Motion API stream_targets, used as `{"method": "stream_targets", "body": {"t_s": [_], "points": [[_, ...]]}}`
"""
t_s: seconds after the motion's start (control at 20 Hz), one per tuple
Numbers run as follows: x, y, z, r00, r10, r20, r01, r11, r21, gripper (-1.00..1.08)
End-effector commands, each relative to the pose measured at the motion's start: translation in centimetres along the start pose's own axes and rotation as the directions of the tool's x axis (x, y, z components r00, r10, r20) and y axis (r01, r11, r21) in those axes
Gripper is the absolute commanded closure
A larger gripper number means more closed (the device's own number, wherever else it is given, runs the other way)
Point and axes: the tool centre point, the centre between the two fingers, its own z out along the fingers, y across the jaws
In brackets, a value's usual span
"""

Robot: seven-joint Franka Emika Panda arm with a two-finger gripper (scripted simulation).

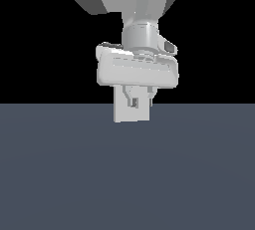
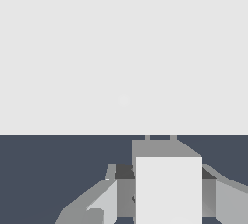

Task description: Plug the charger into the wall socket.

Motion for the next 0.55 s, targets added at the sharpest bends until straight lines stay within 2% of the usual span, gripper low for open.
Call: {"method": "stream_targets", "body": {"t_s": [0.0,0.5], "points": [[0.9,0.0,0.0,1.000,0.000,0.000,0.000,1.000,0.000,1.08],[2.1,0.0,0.0,1.000,0.000,0.000,0.000,1.000,0.000,1.08]]}}
